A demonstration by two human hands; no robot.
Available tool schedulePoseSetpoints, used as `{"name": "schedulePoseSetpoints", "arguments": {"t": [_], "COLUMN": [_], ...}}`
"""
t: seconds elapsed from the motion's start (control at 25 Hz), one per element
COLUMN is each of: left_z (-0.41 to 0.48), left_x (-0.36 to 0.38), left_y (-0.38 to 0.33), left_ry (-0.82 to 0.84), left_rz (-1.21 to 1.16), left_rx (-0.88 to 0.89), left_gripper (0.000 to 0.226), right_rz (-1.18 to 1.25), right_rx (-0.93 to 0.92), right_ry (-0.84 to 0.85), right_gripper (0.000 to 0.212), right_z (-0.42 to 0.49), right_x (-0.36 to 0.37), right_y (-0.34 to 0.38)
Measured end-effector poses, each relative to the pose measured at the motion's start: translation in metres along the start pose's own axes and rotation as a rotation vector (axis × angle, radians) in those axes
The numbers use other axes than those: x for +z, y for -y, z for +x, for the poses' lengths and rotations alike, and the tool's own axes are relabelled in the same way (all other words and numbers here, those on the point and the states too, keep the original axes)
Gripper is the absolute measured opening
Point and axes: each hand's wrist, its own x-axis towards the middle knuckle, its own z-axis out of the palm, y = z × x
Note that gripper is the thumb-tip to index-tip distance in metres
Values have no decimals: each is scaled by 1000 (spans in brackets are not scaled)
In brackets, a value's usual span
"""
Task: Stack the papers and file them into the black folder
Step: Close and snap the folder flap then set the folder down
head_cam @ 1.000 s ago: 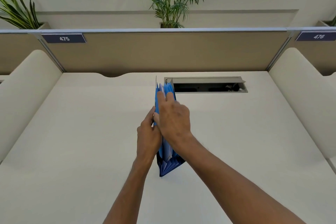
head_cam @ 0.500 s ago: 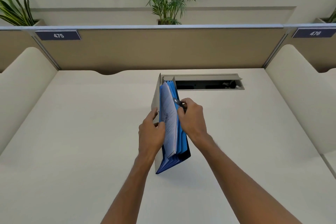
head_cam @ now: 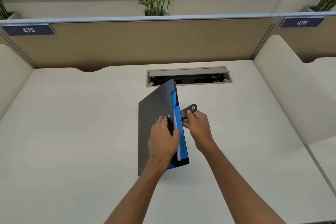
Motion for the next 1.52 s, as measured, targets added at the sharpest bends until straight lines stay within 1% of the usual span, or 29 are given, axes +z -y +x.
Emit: {"name": "schedulePoseSetpoints", "arguments": {"t": [0.16,0.24,0.4,0.48,0.56,0.64,0.72,0.8,0.88,0.96,1.12,1.32,1.52], "left_z": [-2,-2,-1,0,5,13,17,18,18,19,21,21,22], "left_x": [32,45,70,79,83,83,82,82,83,84,84,83,82], "left_y": [-1,2,11,20,32,44,52,55,56,55,55,58,59], "left_ry": [61,91,160,246,354,445,486,514,529,533,537,536,545], "left_rz": [173,250,416,472,530,594,648,624,589,578,548,525,526], "left_rx": [-26,-16,17,45,103,160,182,134,101,90,71,62,61], "left_gripper": [50,56,60,58,51,49,57,65,68,68,69,69,74], "right_rz": [99,136,167,113,10,-171,-336,-361,-354,-410,-510,-583,-739], "right_rx": [99,157,250,280,288,226,121,-1,-121,-215,-235,-223,-216], "right_ry": [0,-6,-10,-49,-117,-186,-277,-362,-348,-296,-243,-187,-94], "right_gripper": [29,28,27,21,14,14,13,10,8,9,16,20,25], "right_z": [10,15,24,24,23,25,26,23,17,11,10,12,11], "right_x": [-13,-19,-27,-29,-30,-31,-33,-31,-28,-24,-17,-13,-9], "right_y": [-25,-38,-68,-81,-93,-103,-107,-107,-106,-109,-114,-113,-118]}}
